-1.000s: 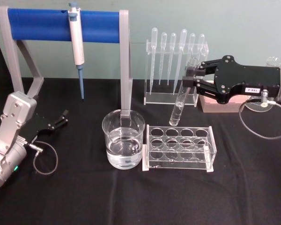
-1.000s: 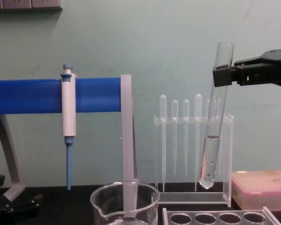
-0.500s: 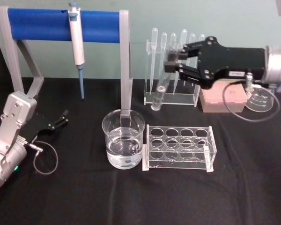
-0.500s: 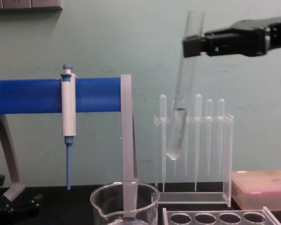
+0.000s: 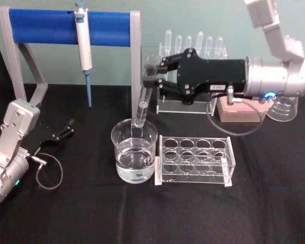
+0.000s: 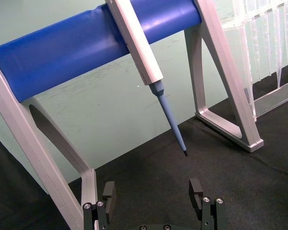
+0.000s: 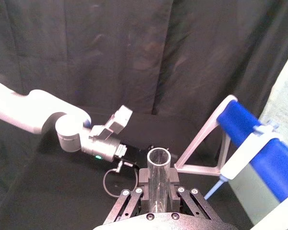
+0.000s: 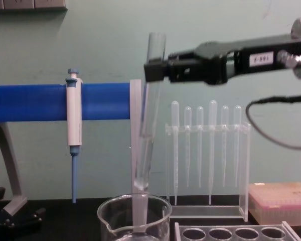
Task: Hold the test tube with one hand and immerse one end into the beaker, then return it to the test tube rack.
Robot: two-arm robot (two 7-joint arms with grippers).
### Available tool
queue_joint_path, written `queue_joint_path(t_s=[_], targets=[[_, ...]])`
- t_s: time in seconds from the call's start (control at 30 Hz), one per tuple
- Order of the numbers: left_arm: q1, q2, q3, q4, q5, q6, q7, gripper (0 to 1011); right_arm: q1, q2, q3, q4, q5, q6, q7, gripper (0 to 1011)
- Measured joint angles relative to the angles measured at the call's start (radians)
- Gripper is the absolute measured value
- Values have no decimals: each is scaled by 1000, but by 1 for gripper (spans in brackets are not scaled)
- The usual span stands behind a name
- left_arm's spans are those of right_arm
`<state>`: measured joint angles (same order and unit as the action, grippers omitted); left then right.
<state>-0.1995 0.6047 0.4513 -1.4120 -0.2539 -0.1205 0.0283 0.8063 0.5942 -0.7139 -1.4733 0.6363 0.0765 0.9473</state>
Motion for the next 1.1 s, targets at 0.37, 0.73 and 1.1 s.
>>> queue_joint_path(t_s=[0.37,0.73,1.1], targets=[[0,0,0,0,0,0,0,1000,-47,-15,-51,31,-63,-47,-37,236],[0,0,0,0,0,0,0,1000,-74,-57,-62,81,-90,-44,-63,236],[0,0,0,0,0,0,0,1000,-89,-81,-56,140,-93,-43,-63,236]])
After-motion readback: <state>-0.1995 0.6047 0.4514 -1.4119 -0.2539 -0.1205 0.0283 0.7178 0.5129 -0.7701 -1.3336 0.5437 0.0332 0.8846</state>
